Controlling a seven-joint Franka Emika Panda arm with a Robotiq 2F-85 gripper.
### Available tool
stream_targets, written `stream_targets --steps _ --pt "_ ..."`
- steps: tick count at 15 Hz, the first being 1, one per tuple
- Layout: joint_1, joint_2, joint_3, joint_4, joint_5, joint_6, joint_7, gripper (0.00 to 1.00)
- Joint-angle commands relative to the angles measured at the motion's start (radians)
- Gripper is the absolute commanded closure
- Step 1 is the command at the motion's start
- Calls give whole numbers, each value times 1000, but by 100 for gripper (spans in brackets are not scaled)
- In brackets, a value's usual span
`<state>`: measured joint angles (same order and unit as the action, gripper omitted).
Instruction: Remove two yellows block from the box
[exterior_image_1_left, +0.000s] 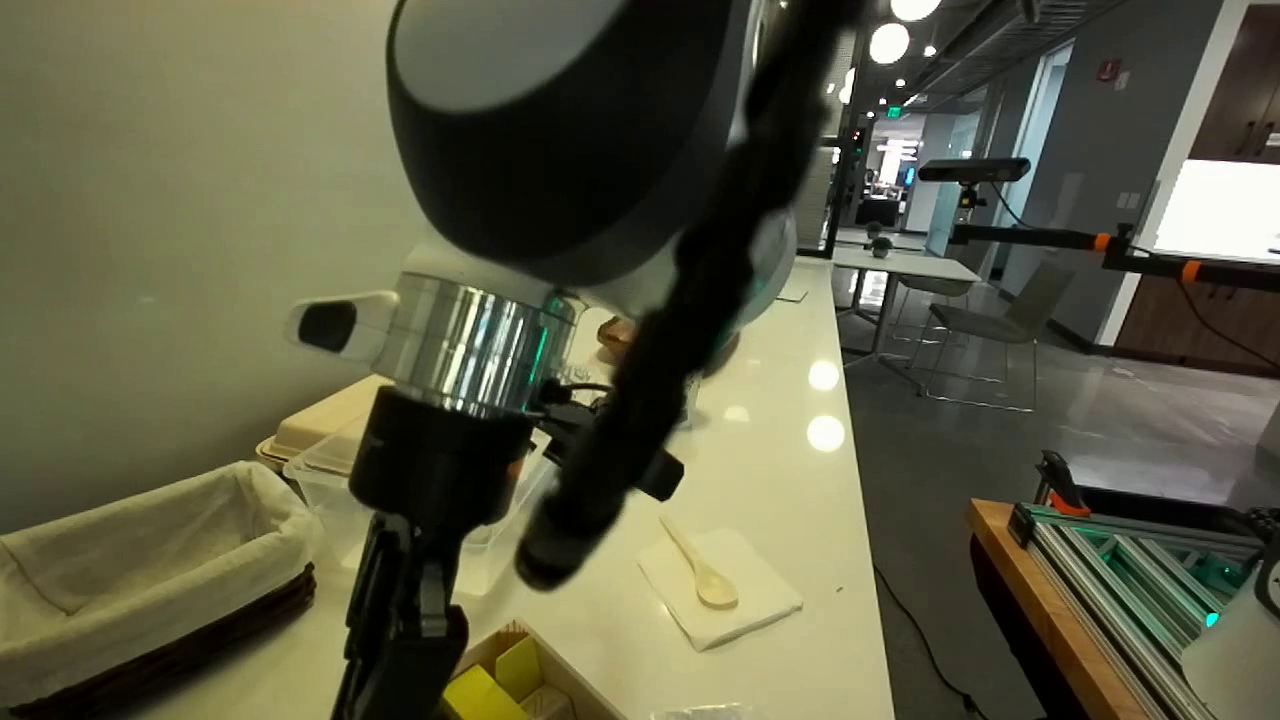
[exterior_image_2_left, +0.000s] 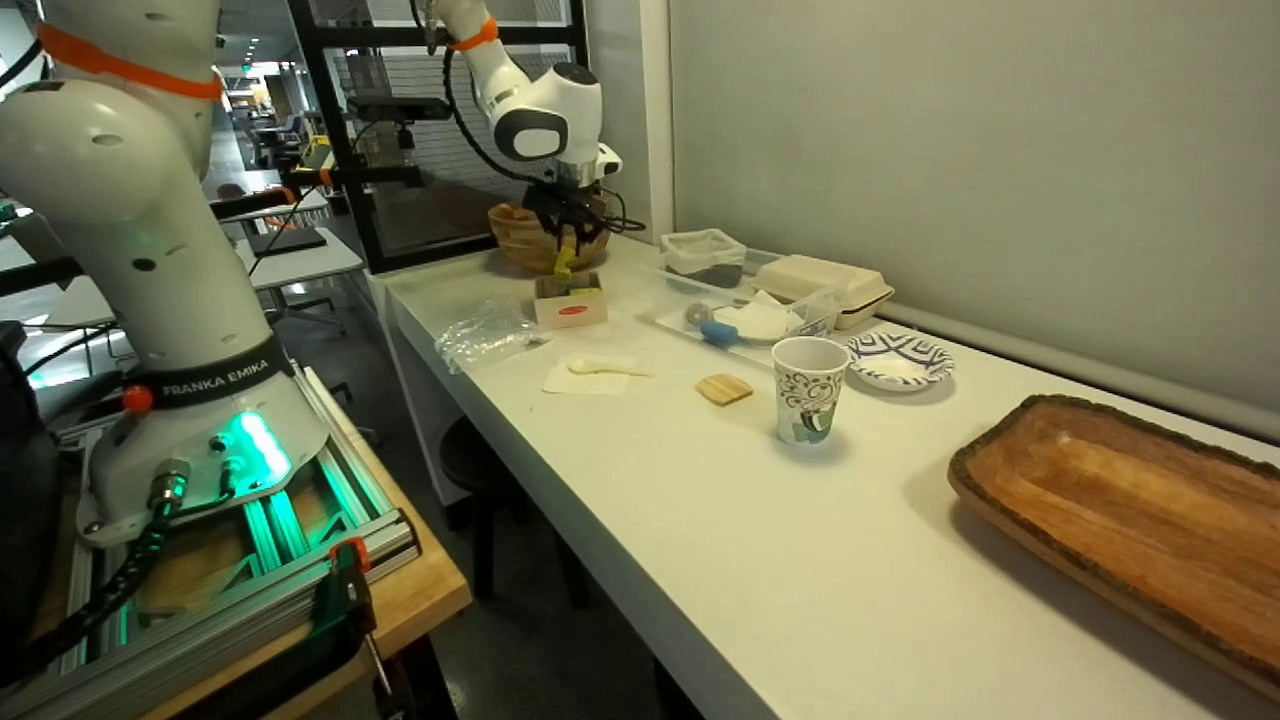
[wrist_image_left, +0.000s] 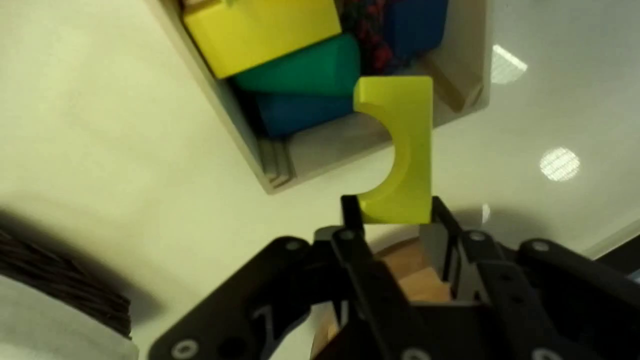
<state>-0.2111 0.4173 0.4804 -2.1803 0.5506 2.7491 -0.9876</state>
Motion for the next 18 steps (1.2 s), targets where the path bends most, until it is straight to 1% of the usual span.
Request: stream_targets --steps 1,3,4,6,8,10,13,14,15,16,18 --pt "7 -89 2 -27 102 17 34 91" --pt "34 -126 -32 -36 134 41 61 91" --pt "53 -144 -59 -44 129 59 86 91" --pt "92 -169 -121 -65 74 113 148 91" --pt "132 -191 -195 -99 -21 143 241 91" --pt "176 -206 -280 -141 -180 139 382 91" --pt "249 -217 -414 -181 -436 92 579 91" --pt "247 -218 -427 -188 -518 74 647 91" --pt "267 -220 -463 -199 -588 60 717 91" --pt "272 -222 -476 -203 -623 32 773 91" --pt "252 -219 -451 -202 -595 -41 808 91"
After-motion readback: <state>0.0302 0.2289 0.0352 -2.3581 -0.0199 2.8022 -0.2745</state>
